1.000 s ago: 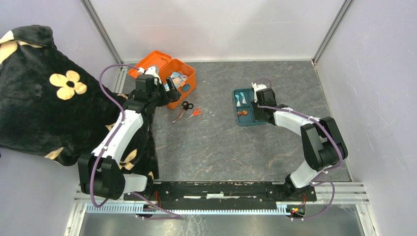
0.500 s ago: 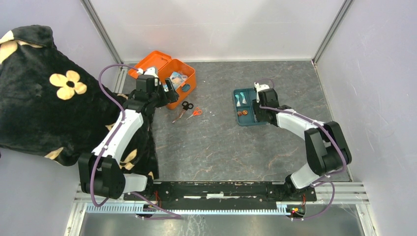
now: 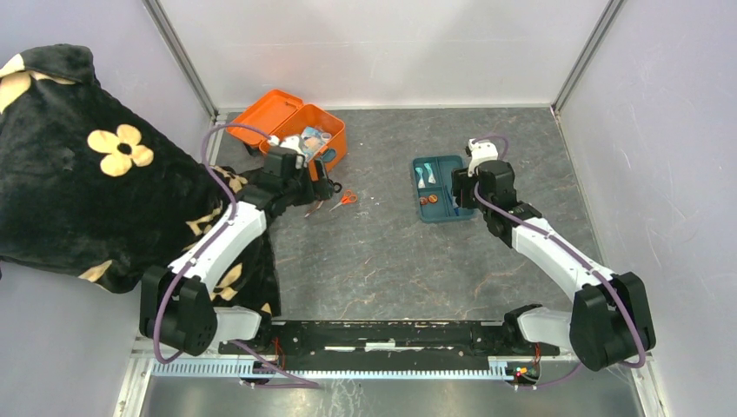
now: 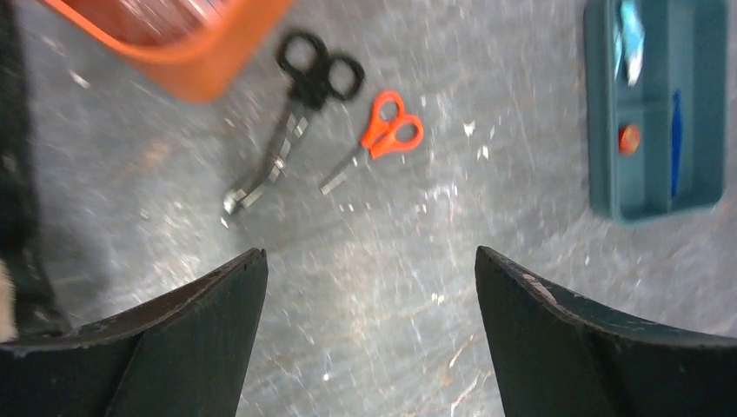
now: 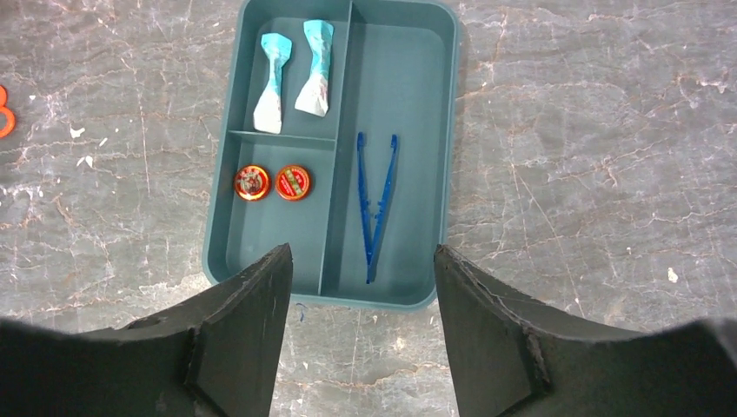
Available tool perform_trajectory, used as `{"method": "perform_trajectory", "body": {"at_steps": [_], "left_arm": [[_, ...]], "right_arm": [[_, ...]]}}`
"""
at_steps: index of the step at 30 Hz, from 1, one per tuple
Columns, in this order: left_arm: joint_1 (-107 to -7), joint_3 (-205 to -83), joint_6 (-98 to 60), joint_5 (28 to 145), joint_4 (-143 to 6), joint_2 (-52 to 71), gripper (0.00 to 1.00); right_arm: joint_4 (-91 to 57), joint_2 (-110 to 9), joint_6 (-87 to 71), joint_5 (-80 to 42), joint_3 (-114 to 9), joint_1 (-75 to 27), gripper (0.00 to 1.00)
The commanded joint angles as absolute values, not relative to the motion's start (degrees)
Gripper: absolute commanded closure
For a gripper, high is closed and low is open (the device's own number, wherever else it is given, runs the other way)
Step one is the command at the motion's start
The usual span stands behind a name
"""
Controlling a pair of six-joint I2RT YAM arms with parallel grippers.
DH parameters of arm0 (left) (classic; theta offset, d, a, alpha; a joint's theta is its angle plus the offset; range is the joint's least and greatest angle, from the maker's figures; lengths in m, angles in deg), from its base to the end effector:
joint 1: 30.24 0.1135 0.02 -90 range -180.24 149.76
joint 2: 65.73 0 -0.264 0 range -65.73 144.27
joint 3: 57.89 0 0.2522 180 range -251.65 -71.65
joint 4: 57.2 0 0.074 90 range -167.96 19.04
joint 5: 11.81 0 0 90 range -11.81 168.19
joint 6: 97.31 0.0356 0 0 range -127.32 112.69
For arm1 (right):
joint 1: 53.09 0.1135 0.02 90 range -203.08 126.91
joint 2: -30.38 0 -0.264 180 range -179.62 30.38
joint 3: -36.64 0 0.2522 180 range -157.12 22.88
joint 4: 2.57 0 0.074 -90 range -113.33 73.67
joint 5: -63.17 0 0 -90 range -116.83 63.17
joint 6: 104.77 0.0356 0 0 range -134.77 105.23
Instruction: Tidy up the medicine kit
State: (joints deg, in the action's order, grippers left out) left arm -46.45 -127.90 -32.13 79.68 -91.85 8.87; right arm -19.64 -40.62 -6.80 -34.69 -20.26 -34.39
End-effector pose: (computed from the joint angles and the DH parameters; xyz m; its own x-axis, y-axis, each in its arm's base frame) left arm 0.2745 -0.0808 0.2785 -0.6766 -0.2403 -0.6961 0.0159 0.9403 -0.3400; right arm 0.2593 0.0826 0.2451 -0.5142 -0.0290 -0.8572 -0.1368 0.9894 0.0485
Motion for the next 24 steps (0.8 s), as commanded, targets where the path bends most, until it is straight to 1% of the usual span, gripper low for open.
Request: {"method": "perform_trajectory", "body": {"at_steps": [1, 6, 9, 12, 17, 24], "left_arm": [[-54.2, -123.9, -36.6, 73.1, -91.0, 7.7, 0.06], [-57.0, -121.5, -39.7, 71.8, -88.6, 9.6, 0.06], [-57.1, -120.9, -39.9, 71.2, -87.4, 10.2, 0.05], [-57.0, -120.7, -40.5, 70.5, -86.6, 10.5, 0.03], [-57.0, -120.6, -42.4, 69.9, -84.9, 11.5, 0.02], [-57.0, -121.8, -45.1, 64.9, -85.4, 12.5, 0.00]], "right_arm": [[-17.0, -38.5, -6.3, -32.8, -18.0, -34.5, 0.32], [-16.8, -36.9, -4.5, -31.9, -16.5, -34.5, 0.30], [-16.8, -35.5, -0.3, -39.9, -16.0, -34.5, 0.25], [-16.8, -33.6, 1.8, -44.7, -14.7, -34.5, 0.23], [-16.8, -32.1, 3.6, -44.1, -13.4, -34.5, 0.21], [-14.5, -31.1, 2.0, -37.9, -12.3, -34.5, 0.19]]}}
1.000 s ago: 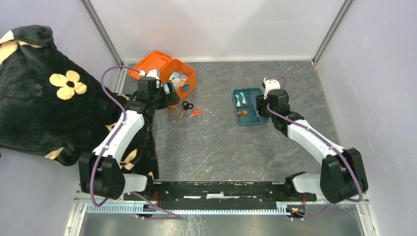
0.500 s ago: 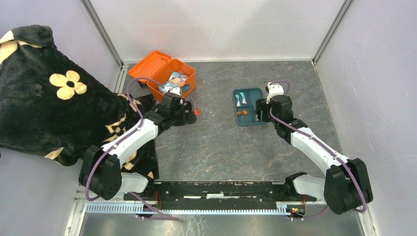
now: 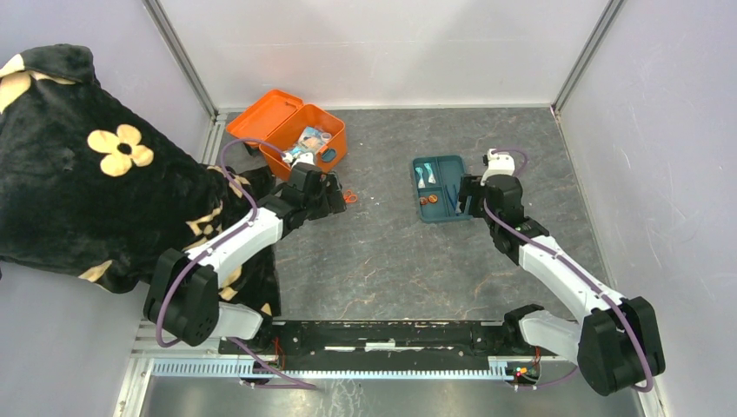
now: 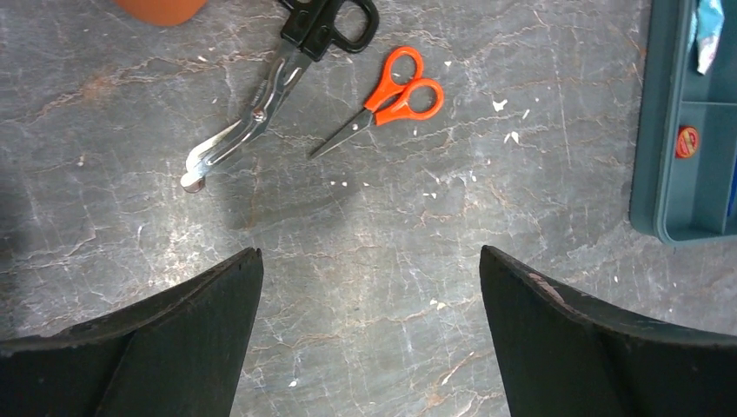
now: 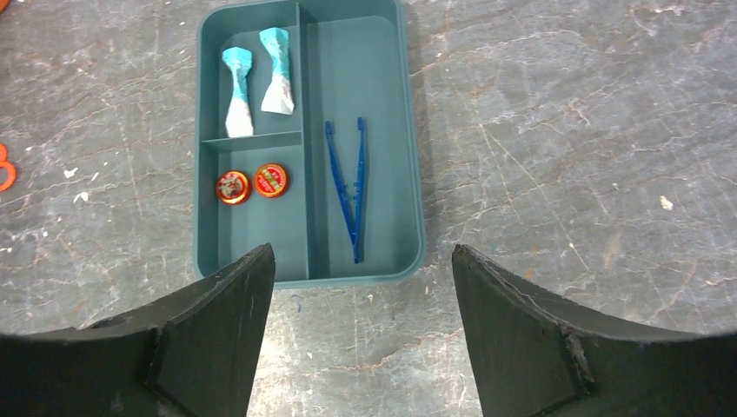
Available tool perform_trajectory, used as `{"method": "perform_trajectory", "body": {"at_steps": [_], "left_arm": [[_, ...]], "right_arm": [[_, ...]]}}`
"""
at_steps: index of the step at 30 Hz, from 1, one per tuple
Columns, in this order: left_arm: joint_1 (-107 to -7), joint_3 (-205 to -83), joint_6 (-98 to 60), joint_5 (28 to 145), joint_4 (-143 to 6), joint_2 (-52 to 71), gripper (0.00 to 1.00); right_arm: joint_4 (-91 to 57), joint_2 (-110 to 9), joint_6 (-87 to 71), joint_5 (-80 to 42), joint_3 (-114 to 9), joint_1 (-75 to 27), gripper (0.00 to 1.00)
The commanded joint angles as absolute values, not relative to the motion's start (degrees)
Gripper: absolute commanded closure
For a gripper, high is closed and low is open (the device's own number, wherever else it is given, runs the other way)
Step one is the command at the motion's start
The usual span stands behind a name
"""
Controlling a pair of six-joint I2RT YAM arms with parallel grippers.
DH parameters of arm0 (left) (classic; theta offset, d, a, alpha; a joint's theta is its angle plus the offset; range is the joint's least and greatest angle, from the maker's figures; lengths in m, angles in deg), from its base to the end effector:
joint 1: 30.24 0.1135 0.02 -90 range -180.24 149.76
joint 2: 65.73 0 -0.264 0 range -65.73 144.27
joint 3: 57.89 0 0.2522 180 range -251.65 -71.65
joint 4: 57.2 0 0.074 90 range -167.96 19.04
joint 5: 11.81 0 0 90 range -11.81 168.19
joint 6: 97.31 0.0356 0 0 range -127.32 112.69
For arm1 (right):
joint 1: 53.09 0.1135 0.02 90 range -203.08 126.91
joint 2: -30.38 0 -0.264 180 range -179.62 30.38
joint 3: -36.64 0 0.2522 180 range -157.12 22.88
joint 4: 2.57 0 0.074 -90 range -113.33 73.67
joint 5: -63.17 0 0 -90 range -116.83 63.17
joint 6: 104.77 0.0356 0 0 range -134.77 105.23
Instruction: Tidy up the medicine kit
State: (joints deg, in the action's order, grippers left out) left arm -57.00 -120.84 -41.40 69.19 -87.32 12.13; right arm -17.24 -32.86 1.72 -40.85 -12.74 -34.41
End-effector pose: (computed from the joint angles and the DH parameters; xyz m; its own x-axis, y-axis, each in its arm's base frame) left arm 0.2573 -0.1235 0.2295 -0.7171 -0.2584 -0.6473 -0.0675 0.9501 -0.3045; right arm 0.2314 0.0691 0.2370 -0.4648 0.1336 -0.8753 0.0238 0.9901 0.1384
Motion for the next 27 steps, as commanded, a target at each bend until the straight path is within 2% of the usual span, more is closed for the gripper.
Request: {"method": "perform_trajectory", "body": {"at_steps": [1, 13, 27], "left_arm": [[-57.0, -121.5, -45.4, 65.0, -84.9, 12.3, 0.00], [-57.0, -119.2, -44.9, 62.8, -83.5, 12.7, 0.00], [-57.0, -123.0, -36.8, 60.3, -78.0, 25.2, 0.00]], "right_arm": [[-14.3, -31.1, 1.8, -36.3, -12.1, -34.5, 0.19], [-13.9, -31.2, 0.2, -29.4, -12.4, -34.5, 0.19], [-14.4, -27.9, -2.1, -22.6, -10.9, -34.5, 0.20]]}}
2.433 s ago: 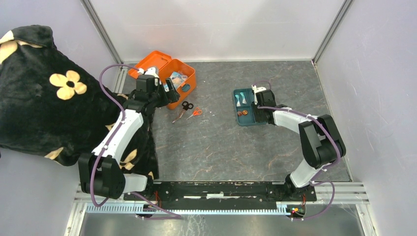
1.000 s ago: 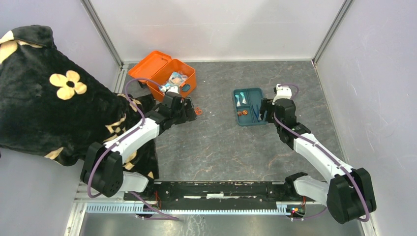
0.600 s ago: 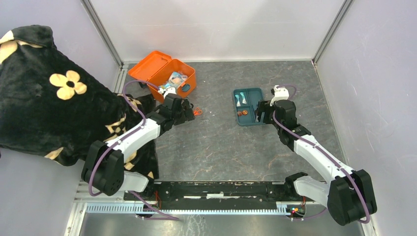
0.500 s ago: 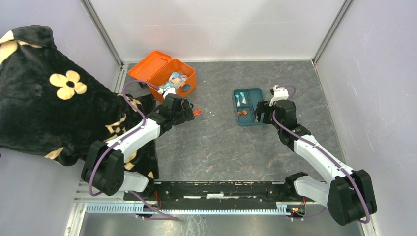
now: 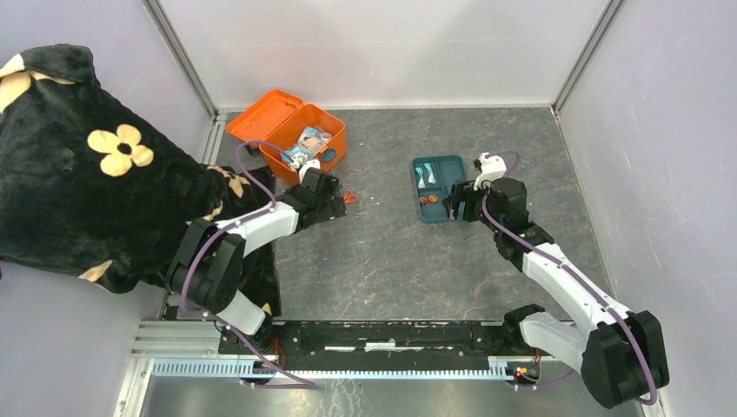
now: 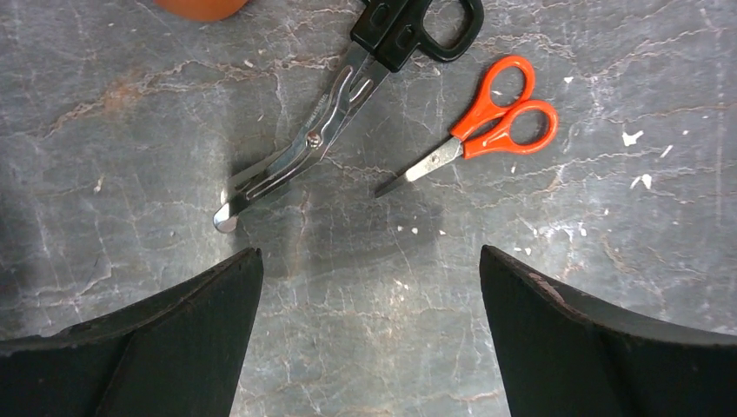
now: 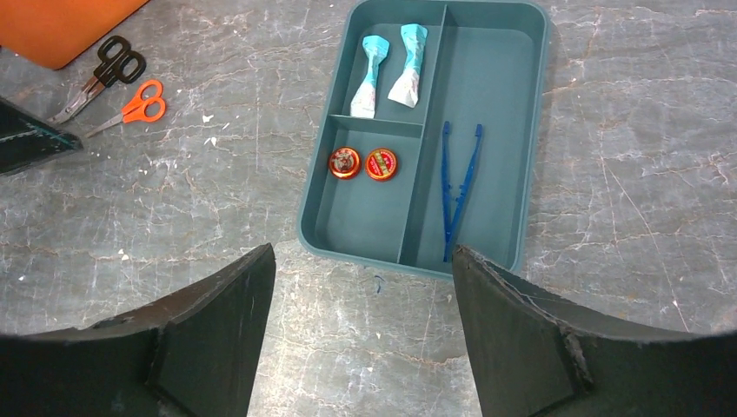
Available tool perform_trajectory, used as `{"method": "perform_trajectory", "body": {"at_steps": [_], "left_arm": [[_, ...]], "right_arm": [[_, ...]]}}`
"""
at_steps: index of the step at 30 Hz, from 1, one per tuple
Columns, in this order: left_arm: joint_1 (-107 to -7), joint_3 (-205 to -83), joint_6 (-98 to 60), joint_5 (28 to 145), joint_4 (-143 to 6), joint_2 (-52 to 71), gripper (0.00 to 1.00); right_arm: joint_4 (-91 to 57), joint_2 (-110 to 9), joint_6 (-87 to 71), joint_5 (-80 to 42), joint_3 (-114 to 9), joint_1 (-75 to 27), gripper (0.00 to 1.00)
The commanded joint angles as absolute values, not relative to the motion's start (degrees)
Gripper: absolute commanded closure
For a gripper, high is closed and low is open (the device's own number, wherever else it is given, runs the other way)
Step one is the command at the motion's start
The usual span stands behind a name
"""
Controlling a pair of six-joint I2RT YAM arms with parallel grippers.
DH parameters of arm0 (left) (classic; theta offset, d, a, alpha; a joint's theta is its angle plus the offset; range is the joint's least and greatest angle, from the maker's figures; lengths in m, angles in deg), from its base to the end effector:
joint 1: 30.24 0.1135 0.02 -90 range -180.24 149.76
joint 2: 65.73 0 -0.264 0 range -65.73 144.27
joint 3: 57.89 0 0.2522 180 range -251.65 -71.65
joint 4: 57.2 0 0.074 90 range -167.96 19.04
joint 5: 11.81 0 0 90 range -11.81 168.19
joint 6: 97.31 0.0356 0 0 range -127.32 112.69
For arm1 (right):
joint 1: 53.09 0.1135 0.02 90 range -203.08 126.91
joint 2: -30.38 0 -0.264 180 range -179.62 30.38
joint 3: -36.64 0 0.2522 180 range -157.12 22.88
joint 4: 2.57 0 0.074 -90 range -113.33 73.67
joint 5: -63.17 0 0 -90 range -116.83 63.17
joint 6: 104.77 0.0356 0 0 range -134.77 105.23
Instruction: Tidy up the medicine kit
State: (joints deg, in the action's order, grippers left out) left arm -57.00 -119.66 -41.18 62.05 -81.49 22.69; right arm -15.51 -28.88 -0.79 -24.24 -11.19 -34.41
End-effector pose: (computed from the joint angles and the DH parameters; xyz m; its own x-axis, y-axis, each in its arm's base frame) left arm 0.2780 -0.1291 0.1803 -0.7295 -0.2317 -0.6435 -0.1572 0.9725 -0.1720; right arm 0.2193 0.0758 0.2452 -0.4660 0.0972 -0.8794 -0.2539 0.9375 0.2382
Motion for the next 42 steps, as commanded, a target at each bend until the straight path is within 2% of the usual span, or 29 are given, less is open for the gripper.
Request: {"method": "perform_trajectory", "body": {"at_steps": [1, 15, 26, 35, 42], "left_arm": [[-57.0, -123.3, -36.3, 60.0, -77.9, 25.9, 0.00], [-56.9, -131.7, -26.7, 55.6, -80.4, 34.5, 0.00], [-54.7, -135.9, -23.0, 59.6, -79.2, 42.1, 0.02], [-54.7, -135.0, -23.4, 69.9, -78.2, 43.6, 0.26], [-55.8, -132.2, -25.6, 74.3, -77.7, 42.4, 0.35]], "right_arm": [[-14.5, -27.6, -2.2, -22.8, -11.0, -34.5, 0.20], [-14.2, -26.5, -3.3, -21.6, -10.7, -34.4, 0.21], [-13.3, -27.0, -3.4, -18.4, -10.0, -34.3, 0.21], [-12.5, -26.5, -3.5, -16.7, -9.5, -34.1, 0.22], [-12.7, -26.2, -3.4, -16.8, -9.4, -34.1, 0.22]]}}
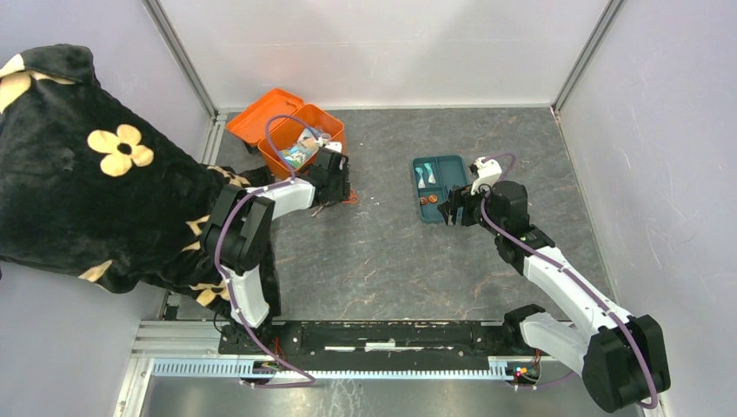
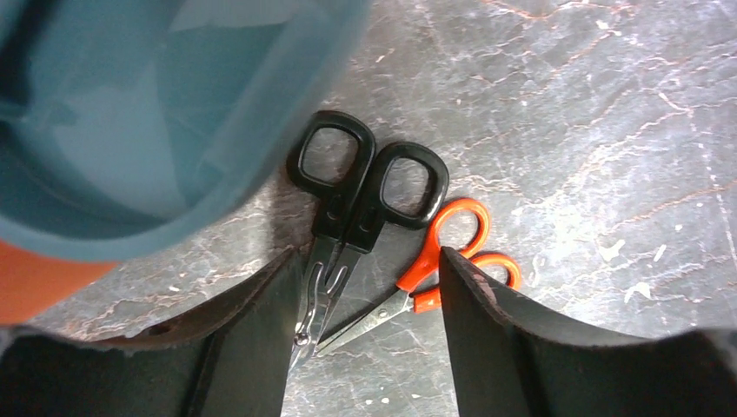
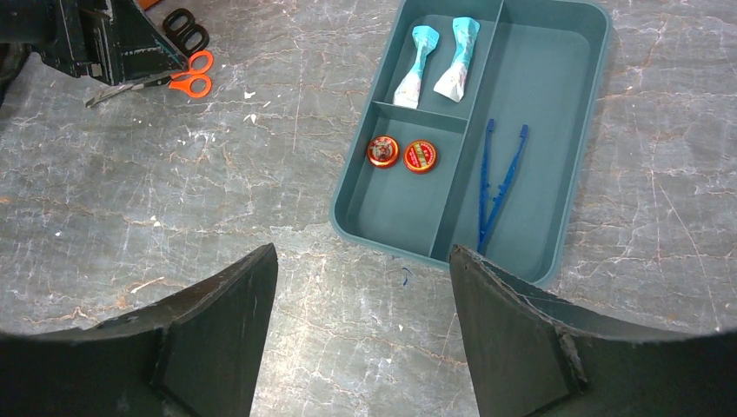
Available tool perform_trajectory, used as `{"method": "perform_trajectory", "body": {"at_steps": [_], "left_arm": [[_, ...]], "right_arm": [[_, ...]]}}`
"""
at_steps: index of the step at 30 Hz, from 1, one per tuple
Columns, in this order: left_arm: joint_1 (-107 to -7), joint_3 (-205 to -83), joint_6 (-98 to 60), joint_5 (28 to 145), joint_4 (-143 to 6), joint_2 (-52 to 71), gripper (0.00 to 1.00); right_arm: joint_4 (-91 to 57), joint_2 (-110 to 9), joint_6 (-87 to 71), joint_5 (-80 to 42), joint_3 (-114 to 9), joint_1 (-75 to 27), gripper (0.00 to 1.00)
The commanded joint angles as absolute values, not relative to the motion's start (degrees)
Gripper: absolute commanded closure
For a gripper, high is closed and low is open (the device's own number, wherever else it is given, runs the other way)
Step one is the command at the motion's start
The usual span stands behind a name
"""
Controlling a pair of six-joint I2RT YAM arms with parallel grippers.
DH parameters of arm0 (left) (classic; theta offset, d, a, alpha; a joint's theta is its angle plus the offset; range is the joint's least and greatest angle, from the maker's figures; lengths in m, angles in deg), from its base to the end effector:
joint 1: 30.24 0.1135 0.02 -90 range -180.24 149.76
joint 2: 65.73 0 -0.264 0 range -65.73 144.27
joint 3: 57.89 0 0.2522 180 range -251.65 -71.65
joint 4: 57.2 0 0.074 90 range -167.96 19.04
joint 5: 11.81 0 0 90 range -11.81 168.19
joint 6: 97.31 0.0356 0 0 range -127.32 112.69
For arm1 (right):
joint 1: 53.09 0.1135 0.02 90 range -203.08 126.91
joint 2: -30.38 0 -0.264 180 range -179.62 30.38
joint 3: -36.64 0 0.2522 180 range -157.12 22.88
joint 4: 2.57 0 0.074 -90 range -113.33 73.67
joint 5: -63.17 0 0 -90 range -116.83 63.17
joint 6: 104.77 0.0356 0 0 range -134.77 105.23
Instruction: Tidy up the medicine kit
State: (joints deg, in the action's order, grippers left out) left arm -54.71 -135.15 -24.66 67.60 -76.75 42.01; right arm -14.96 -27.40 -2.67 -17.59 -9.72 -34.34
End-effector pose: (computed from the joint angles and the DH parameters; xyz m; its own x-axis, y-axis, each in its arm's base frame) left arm 0.3557 -0.1547 0.1535 -0.7552 0.0216 -0.6552 0.0781 0.9953 -0.0571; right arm 0.2125 0.0782 0.2429 -0.4695 0.0591 -0.8810 -0.3661 0.8949 0.2552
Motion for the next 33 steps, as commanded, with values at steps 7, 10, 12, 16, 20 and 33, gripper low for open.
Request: {"method": "perform_trajectory", "body": {"at_steps": [7, 10, 12, 16, 20, 33], "left_arm": [[-61.6, -131.4, -27.6, 79.3, -77.3, 41.6, 0.37], [-63.7, -130.0, -29.2, 80.5, -77.3, 40.6, 0.37], [-65.1, -128.9, -30.4, 81.0, -77.3, 39.5, 0.37], [-67.7, -126.8, -32.6, 81.7, -77.3, 37.8, 0.37], [-69.6, -125.0, -33.7, 82.5, -77.2, 35.7, 0.37], [-69.8, -129.6, -34.0, 64.2, -86.5, 13.2, 0.30]], "right_arm": [[-12.8, -26.1, -2.8, -16.4, -9.7, -34.2, 0.21], [-13.2, -25.9, -2.3, -15.6, -10.2, -34.2, 0.22], [-13.6, -25.8, -1.9, -15.5, -10.3, -34.1, 0.21], [-13.6, -25.8, -2.0, -13.7, -10.3, -34.1, 0.21], [-13.4, -25.7, -2.4, -12.2, -10.0, -34.2, 0.22], [-16.2, -37.3, -1.0, -16.3, -16.8, -25.8, 0.26]]}}
